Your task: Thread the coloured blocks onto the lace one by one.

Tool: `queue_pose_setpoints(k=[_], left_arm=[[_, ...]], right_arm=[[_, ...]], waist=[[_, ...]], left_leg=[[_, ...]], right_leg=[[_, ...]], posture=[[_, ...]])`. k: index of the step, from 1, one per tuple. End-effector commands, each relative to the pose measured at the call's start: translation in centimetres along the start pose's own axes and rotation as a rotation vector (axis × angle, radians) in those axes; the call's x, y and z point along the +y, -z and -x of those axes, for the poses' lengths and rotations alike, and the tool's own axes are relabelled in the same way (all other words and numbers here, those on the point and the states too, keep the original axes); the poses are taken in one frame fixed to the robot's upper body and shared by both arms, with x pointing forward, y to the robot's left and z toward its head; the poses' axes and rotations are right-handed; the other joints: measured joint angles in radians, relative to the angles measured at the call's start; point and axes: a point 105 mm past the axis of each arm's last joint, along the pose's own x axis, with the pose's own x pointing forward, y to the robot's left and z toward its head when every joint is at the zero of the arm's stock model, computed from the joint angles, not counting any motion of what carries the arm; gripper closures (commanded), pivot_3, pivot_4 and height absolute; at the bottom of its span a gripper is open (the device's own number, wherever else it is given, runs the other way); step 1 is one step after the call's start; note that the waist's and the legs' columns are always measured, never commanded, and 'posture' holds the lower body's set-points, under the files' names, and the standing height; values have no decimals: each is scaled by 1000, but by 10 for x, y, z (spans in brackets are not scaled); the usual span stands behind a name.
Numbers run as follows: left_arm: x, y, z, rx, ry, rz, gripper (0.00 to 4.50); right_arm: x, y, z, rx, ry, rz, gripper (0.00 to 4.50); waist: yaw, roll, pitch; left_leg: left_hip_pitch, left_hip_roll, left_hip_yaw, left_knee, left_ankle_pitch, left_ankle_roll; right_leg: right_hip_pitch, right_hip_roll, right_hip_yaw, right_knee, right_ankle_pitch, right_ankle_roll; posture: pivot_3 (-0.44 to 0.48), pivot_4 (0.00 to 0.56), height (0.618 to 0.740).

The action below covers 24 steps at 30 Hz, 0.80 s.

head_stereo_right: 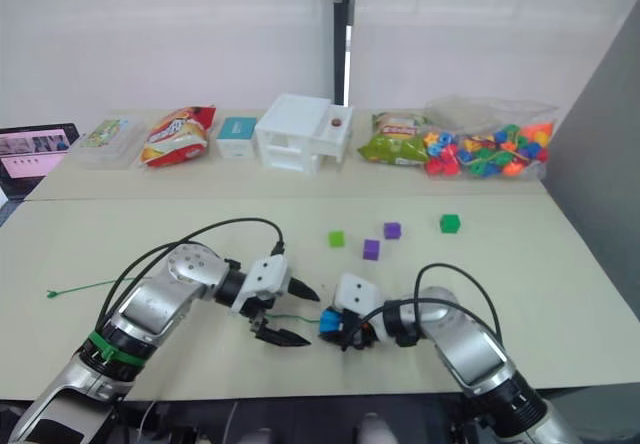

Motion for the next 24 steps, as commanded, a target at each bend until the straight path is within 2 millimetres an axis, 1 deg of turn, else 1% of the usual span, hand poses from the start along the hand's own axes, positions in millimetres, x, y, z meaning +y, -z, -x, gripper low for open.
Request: queue_pose_setpoints(k=[1,3,6,8,10,14,17,23,24], left_arm=[[1,-9,-6,20,-7,-86,0],[2,-9,-12,24,-18,-95,0],[3,-7,-31,55,-10,-124,0],[2,-2,-38,76,0,-114,0],[4,0,-42,81,-10,-112,0],[5,3,-45,93,2,-97,0],[6,1,-45,91,3,-97,769],[8,3,-45,104,10,-95,2810],[10,3,-45,106,5,-96,3091]], right_arm=[[-7,-11,14,-35,34,25,754],[-6,-13,21,-35,30,25,46],[-5,-8,42,0,33,30,46],[-6,-1,49,32,38,27,46],[-6,4,52,55,42,30,46],[-6,6,51,63,51,28,46],[-7,7,49,67,61,29,0],[-5,11,40,78,64,38,0],[-4,12,39,80,62,41,0]], waist=[[3,0,0],[4,0,0],[13,0,0],[15,0,0],[12,0,0],[4,0,0],[5,0,0],[4,0,0],[4,0,0]], left_leg=[[0,0,0,0,0,0],[0,0,0,0,0,0],[-1,0,0,0,0,0],[-1,-1,0,0,0,0],[0,0,0,0,0,0],[0,0,1,0,0,0],[0,0,1,0,0,0],[0,0,0,0,0,0],[0,0,0,0,0,0]], right_leg=[[0,0,0,0,0,0],[0,0,0,0,0,0],[0,0,0,-1,0,0],[0,0,0,-1,0,0],[0,0,0,-1,0,0],[0,1,0,-1,0,0],[0,0,0,-1,0,0],[0,0,0,-1,0,0],[0,0,0,-1,0,0]], posture=[[0,150,740],[0,150,740],[0,150,740],[0,150,740],[0,150,740],[0,150,740],[0,150,740],[0,150,740],[0,150,740]])
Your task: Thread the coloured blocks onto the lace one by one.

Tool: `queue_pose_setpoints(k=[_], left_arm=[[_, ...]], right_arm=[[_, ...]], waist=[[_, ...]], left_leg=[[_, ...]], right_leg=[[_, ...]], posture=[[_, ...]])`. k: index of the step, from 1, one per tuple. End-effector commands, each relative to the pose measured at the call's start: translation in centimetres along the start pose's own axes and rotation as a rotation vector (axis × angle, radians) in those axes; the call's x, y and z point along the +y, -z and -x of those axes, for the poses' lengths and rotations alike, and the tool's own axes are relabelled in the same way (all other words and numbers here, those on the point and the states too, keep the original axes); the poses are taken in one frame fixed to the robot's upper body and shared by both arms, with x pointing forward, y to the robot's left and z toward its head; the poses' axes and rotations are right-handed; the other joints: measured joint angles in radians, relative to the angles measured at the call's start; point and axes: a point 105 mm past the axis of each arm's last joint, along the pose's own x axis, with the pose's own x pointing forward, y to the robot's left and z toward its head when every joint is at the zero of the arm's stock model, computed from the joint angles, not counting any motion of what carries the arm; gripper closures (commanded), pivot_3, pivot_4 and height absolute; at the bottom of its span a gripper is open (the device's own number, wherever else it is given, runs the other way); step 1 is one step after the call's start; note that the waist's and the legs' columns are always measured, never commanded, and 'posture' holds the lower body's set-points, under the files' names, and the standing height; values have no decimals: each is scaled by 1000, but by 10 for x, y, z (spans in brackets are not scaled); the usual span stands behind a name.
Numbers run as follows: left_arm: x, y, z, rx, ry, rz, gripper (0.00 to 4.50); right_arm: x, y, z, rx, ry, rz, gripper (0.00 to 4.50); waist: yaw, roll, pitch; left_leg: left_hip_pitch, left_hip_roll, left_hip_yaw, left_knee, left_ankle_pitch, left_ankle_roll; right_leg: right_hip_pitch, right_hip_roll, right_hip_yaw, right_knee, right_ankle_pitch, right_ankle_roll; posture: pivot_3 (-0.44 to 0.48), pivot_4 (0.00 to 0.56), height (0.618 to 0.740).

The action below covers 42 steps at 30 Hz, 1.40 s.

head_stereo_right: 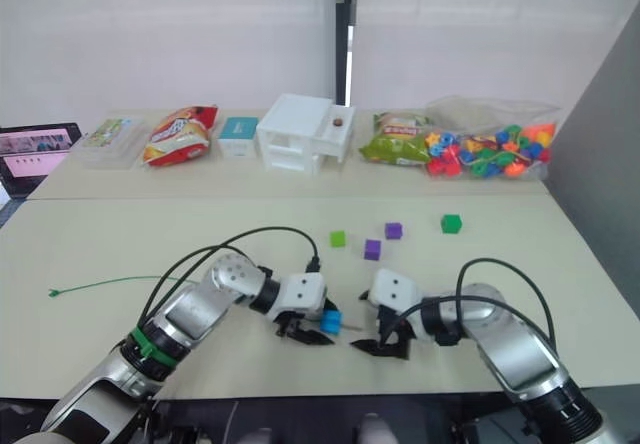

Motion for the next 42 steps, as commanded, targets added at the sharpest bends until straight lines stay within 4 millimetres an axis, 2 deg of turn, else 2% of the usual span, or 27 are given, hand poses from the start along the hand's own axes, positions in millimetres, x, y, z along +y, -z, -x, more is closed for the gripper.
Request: queue_pose_setpoints(k=[1,5,8,19,23,26,28,31,33,36,39,40,42], left_arm=[[3,-3,0,1,-4,-22,3131],[3,-3,0,0,5,-25,3131],[2,-3,1,2,8,-25,3131],[0,0,4,15,11,-16,3131],[1,4,10,22,-16,14,3131],[3,22,34,66,-68,64,3131],[1,39,58,97,-101,104,3131],[-11,74,105,186,-140,139,3131],[-19,91,128,236,-163,152,3131],[-27,114,175,272,-257,223,3131],[-34,133,222,335,-373,261,3131],[-37,137,233,358,-394,265,3131],[-38,139,241,362,-414,260,3131]], right_arm=[[0,-4,-1,-7,7,41,0],[-1,-4,-3,-6,14,44,0],[-3,-1,-6,9,27,54,826],[-5,6,-4,39,36,76,4468],[-4,0,-4,22,21,99,4500],[-3,-5,-4,11,-2,122,4500],[-4,-6,-3,10,-8,135,4500],[-4,-6,-2,12,-23,154,4500],[-5,-6,-1,11,-27,159,4500],[-7,-7,-1,15,-28,181,4500],[-10,-8,-1,15,-35,192,4500],[-10,-7,0,15,-36,194,4500],[-12,-7,0,16,-38,196,4500]], waist=[[1,0,0],[1,0,0],[1,0,0],[-1,0,0],[-1,0,0],[-8,0,0],[-13,0,0],[-23,0,0],[-25,0,0],[-26,0,0],[-30,1,0],[-32,1,0],[-30,1,0]], left_leg=[[0,0,0,0,0,0],[0,0,0,0,0,0],[0,0,0,0,0,0],[0,0,0,0,0,0],[1,0,0,0,0,0],[1,0,0,0,0,0],[1,1,0,-1,0,0],[2,2,0,-1,0,0],[2,2,0,-2,0,0],[2,2,1,-2,0,0],[2,2,1,-2,0,0],[2,2,1,-2,0,0],[2,3,1,-3,0,0]], right_leg=[[0,0,0,0,0,0],[0,0,0,0,0,0],[0,0,0,0,0,0],[0,0,0,0,0,0],[1,0,0,0,0,0],[0,0,0,0,0,0],[-1,1,0,1,0,0],[-1,1,0,1,0,0],[-1,2,0,1,0,0],[-1,1,0,1,0,0],[-2,1,0,1,0,0],[-3,2,0,1,0,0],[-3,2,-1,1,0,0]], posture=[[0,150,740],[0,150,740],[0,150,740],[0,150,740],[0,150,740],[0,150,740],[0,150,740],[0,150,740],[0,150,740],[0,150,740],[0,150,740],[0,150,740],[0,150,740]])
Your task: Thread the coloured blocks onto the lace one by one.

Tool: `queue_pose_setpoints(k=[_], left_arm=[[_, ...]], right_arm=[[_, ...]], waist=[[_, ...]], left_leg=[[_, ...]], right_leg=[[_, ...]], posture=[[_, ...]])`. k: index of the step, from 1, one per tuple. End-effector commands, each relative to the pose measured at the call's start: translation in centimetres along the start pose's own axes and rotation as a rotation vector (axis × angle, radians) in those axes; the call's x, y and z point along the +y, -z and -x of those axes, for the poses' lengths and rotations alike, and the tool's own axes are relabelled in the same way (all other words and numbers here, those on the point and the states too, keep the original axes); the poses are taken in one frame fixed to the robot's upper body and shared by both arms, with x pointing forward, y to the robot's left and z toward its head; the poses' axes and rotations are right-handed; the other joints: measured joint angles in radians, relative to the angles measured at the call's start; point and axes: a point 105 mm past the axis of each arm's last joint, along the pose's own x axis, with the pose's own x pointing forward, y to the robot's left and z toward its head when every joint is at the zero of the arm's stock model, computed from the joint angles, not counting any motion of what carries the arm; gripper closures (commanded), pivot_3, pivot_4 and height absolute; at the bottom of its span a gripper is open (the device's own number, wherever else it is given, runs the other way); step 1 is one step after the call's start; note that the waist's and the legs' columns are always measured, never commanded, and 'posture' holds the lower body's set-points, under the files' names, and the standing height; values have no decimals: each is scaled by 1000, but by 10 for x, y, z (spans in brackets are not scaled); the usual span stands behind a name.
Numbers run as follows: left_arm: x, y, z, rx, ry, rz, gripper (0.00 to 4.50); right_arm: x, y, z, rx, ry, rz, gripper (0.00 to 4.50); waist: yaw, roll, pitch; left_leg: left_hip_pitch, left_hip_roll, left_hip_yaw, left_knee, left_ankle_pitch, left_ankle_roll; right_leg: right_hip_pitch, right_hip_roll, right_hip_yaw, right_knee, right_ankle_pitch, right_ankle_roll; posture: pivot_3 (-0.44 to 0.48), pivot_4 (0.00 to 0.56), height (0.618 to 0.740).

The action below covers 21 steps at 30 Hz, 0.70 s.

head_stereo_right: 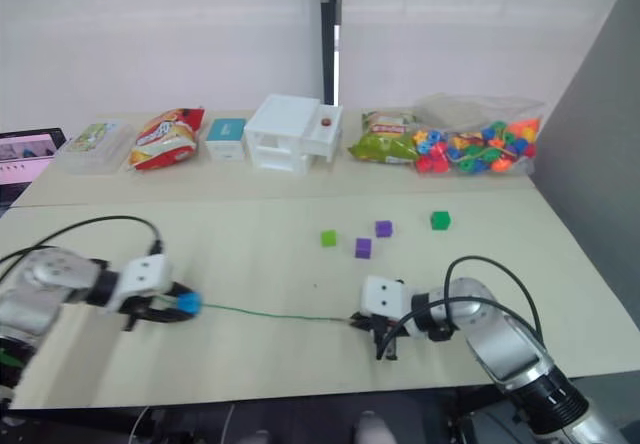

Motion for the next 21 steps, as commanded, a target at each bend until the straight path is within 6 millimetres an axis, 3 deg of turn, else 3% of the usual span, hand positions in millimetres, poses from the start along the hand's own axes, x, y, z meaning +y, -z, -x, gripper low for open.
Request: queue_pose_setpoints(k=[1,8,9,12,15,18,21], left_arm=[[7,6,15,-10,-55,-6,3131],[9,-3,8,-68,-77,-1,3131],[9,-3,9,-66,-81,4,2331],[11,-11,17,-84,-69,23,1434],[21,-34,32,-110,-79,-11,452],[21,-66,36,-172,-31,-23,452],[-3,-105,24,-277,112,-21,452]], right_arm=[[-7,-6,4,-15,12,44,4500],[-9,-13,0,-32,-7,62,4500],[-9,-13,-1,-33,-8,64,4500],[-9,-14,-1,-37,-9,66,4500],[-9,-16,-2,-42,-9,67,4500],[-9,-18,-3,-46,-9,66,4500],[-8,-20,-7,-46,-10,65,4500]], waist=[[3,0,0],[31,0,0],[30,0,0],[26,0,0],[26,0,1],[26,-1,1],[26,-1,1]], left_leg=[[0,0,0,0,0,0],[-2,-2,0,1,0,0],[-2,-2,0,1,0,0],[-2,-2,0,1,0,0],[-2,-1,0,1,0,0],[-2,-1,0,1,0,0],[-2,-2,0,1,0,0]], right_leg=[[0,-1,0,0,0,0],[0,-2,-1,0,0,0],[0,-2,-1,0,0,0],[0,-2,-1,0,0,0],[0,-2,-1,0,0,0],[0,-2,-1,0,0,0],[0,-2,-1,0,0,0]], posture=[[0,150,740],[0,150,740],[0,150,740],[0,150,740],[0,150,740],[0,150,740],[0,150,740]])
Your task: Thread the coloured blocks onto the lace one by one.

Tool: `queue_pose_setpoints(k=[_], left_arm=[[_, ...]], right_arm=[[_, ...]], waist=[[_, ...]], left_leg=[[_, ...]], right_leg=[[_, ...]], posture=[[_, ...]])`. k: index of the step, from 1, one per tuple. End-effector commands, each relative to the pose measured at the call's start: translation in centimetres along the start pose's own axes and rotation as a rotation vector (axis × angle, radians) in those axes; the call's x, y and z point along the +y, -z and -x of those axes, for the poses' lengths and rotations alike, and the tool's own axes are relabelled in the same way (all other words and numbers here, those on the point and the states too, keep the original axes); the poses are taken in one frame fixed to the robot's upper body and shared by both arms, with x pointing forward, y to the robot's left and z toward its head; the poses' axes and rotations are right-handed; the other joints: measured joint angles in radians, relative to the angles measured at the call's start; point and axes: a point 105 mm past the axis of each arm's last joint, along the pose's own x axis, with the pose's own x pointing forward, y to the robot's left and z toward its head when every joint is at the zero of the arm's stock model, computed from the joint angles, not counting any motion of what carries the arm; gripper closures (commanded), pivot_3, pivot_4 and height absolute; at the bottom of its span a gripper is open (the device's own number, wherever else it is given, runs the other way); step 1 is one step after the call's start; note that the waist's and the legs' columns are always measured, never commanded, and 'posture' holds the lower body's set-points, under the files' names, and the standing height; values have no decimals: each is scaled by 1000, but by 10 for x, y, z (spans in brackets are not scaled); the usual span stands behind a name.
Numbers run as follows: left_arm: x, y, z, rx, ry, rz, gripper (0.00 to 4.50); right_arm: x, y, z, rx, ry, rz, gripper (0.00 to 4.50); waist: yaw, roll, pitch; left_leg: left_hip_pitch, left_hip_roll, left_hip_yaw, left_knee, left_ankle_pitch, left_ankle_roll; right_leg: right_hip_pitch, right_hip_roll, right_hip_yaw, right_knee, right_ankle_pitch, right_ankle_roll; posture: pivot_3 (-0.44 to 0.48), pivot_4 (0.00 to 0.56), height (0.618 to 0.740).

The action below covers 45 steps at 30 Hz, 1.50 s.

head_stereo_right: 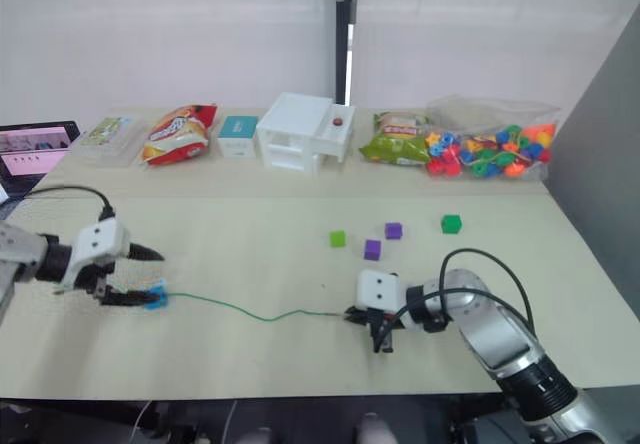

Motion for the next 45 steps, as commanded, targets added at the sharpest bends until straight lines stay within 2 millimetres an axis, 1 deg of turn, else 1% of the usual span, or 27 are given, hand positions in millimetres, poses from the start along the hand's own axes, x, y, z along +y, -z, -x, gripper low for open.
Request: queue_pose_setpoints(k=[1,2,3,4,5,6,7,9,11,14,17,19,20,25,27,28,29,33,35,38,39,45], left_arm=[[-32,-43,-25,-135,173,-10,452],[-43,-50,-39,-164,209,-21,452],[-50,-54,-47,-183,227,-28,452],[-59,-59,-63,-209,246,-35,452],[-64,-62,-73,-223,253,-38,452],[-67,-64,-79,-230,256,-38,452],[-68,-69,-100,-245,232,-46,452],[-74,-80,-132,-277,218,-94,452],[-77,-87,-148,-299,204,-97,452],[-77,-86,-164,-290,195,-102,452],[-85,-81,-168,-272,246,-101,452],[-86,-72,-169,-234,250,-127,452],[-85,-71,-169,-240,249,-121,452],[-82,-83,-171,-293,246,-106,452],[-82,-85,-173,-299,248,-100,452],[-82,-85,-174,-300,249,-99,1021],[-83,-84,-175,-299,253,-97,1308],[-85,-80,-176,-291,262,-87,2696],[-85,-77,-177,-277,261,-88,3287],[-84,-77,-177,-279,257,-88,4325],[-83,-79,-178,-285,251,-87,4453],[-82,-86,-177,-306,248,-87,4453]], right_arm=[[-2,-11,-3,-17,5,29,4500],[-3,-12,-4,-17,6,29,4500],[-3,-13,-6,-16,7,28,4500],[-4,-14,-8,-11,7,32,4500],[-4,-15,-9,-7,6,34,4500],[-5,-15,-9,-4,6,36,4500],[-4,-18,-13,-2,-2,37,4500],[-1,-22,-18,-2,-18,28,4500],[-2,-26,-21,-3,-8,19,4500],[-4,-28,-23,3,12,8,4500],[-5,-28,-23,8,24,1,4500],[-6,-29,-23,8,30,-2,4500],[-6,-29,-22,5,33,-5,4500],[-5,-29,-21,7,37,-10,4500],[-5,-29,-21,5,38,-12,4500],[-5,-29,-21,5,38,-13,4500],[-5,-29,-21,5,40,-14,4500],[-5,-29,-21,5,43,-14,4500],[-5,-29,-21,5,43,-15,4500],[-5,-29,-20,6,40,-14,4500],[-5,-29,-20,7,39,-14,4500],[-2,-25,-20,24,24,-8,4500]], waist=[[-2,0,0],[-2,1,0],[-3,1,0],[-4,1,0],[-5,1,0],[-4,1,0],[-3,0,0],[1,0,0],[4,0,0],[0,0,0],[-3,0,0],[-1,0,0],[-1,0,0],[2,0,0],[2,0,0],[2,0,0],[2,0,0],[-2,0,0],[-1,0,0],[0,0,0],[0,0,0],[0,0,0]], left_leg=[[0,0,0,0,0,0],[0,0,0,0,0,0],[0,0,0,0,0,0],[1,0,0,0,0,0],[0,0,0,0,0,0],[0,0,0,0,0,0],[0,0,0,0,0,0],[1,0,0,1,0,0],[0,0,0,2,0,0],[0,0,0,2,0,0],[0,0,0,1,0,0],[0,0,0,1,0,0],[0,-1,-1,1,0,0],[0,-1,-1,1,0,0],[0,-1,-1,1,0,0],[0,-1,-1,1,0,0],[0,-1,-1,1,0,0],[0,-1,-1,1,0,0],[0,-1,-1,1,0,0],[0,-1,-1,1,0,0],[0,-1,-1,1,0,0],[0,-1,-1,1,0,0]], right_leg=[[0,0,0,0,0,0],[0,0,0,0,0,0],[0,0,0,0,0,0],[0,0,0,0,0,0],[0,0,0,0,0,0],[0,1,0,0,0,0],[0,1,0,0,0,0],[1,0,1,1,0,0],[1,0,1,0,0,0],[0,0,1,0,0,0],[-1,0,1,0,0,0],[0,0,1,0,0,0],[0,0,1,0,0,0],[0,0,1,0,0,0],[0,0,1,0,0,0],[0,0,1,0,0,0],[0,0,1,0,0,0],[0,0,1,0,0,0],[0,0,1,0,0,0],[0,0,1,0,0,0],[0,0,1,0,0,0],[0,0,1,0,0,0]], posture=[[0,150,740],[0,150,740],[0,150,740],[0,150,740],[0,150,740],[0,150,740],[0,150,740],[0,150,740],[0,150,740],[0,150,740],[0,150,740],[0,150,740],[0,150,740],[0,150,740],[0,150,740],[0,150,740],[0,150,740],[0,150,740],[0,150,740],[0,150,740],[0,150,740],[0,150,740]])
